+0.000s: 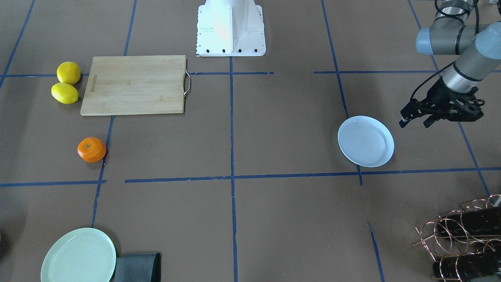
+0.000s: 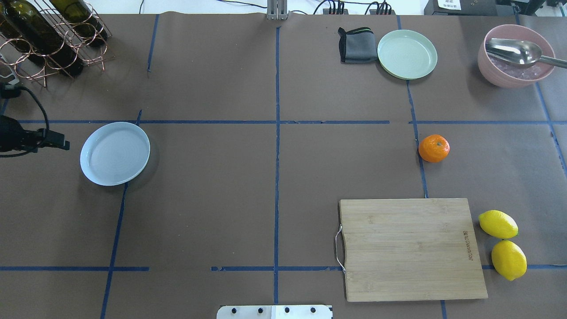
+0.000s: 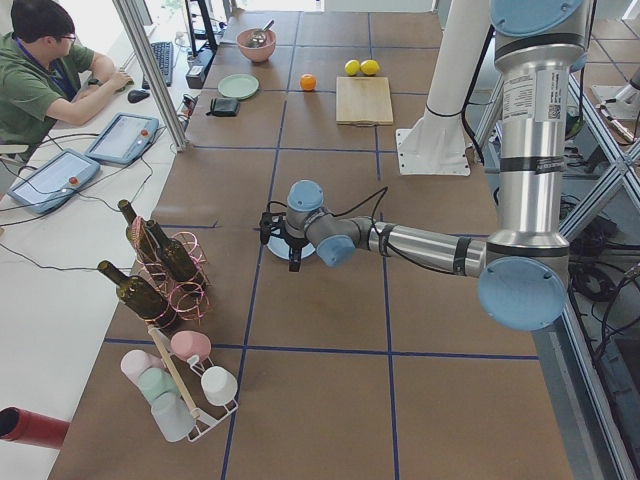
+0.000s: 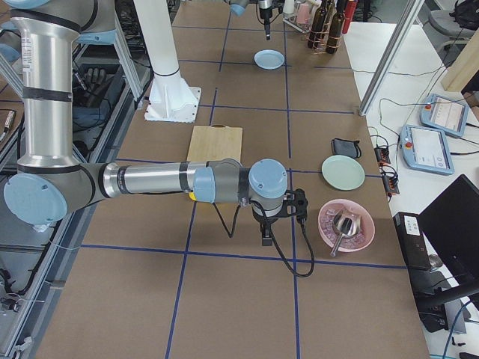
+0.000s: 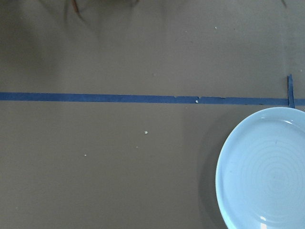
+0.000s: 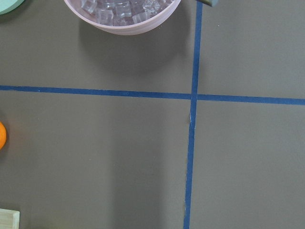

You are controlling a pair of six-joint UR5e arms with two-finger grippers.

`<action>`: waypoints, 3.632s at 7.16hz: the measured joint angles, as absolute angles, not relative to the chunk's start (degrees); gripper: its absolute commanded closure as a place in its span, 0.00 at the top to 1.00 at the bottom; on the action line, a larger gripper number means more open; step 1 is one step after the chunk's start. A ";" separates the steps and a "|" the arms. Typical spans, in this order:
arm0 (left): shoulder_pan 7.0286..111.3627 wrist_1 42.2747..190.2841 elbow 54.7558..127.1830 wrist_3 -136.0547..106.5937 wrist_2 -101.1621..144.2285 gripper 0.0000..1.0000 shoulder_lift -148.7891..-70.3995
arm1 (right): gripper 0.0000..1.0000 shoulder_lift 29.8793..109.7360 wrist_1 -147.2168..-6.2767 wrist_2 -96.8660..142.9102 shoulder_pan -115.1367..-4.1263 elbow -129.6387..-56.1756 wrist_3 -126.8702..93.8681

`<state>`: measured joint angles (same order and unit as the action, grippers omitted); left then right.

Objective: Pick orange to plate
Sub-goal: 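Reach the left gripper to the rim of the light blue plate and grip it, then slide the light blue plate with the left gripper toward the table center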

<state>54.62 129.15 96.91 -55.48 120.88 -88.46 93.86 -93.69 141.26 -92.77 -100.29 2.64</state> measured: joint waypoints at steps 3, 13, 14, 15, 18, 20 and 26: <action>50.41 129.49 92.97 -57.78 116.90 0.88 -90.75 | 1.00 93.87 -93.69 141.41 -92.75 -100.30 2.64; 47.95 129.31 93.91 -59.24 114.29 0.00 -91.39 | 1.00 93.74 -93.75 141.83 -92.81 -100.52 2.50; 48.82 128.75 96.11 -59.04 115.92 0.00 -91.02 | 1.00 93.49 -93.73 143.11 -92.81 -100.88 1.97; 51.30 126.99 97.98 -58.84 119.19 0.00 -91.13 | 1.00 93.34 -93.66 144.68 -92.81 -101.52 0.89; 58.99 108.93 100.92 -59.55 127.24 0.00 -103.75 | 1.00 93.26 -93.62 146.04 -92.79 -102.90 -0.48; 55.95 104.30 99.83 -67.73 127.95 0.00 -112.16 | 1.00 93.16 -93.60 145.79 -91.13 -104.86 -3.86; 35.09 118.49 90.87 -99.32 110.03 0.00 -123.39 | 1.00 89.78 -84.49 139.74 -78.09 -108.43 -28.85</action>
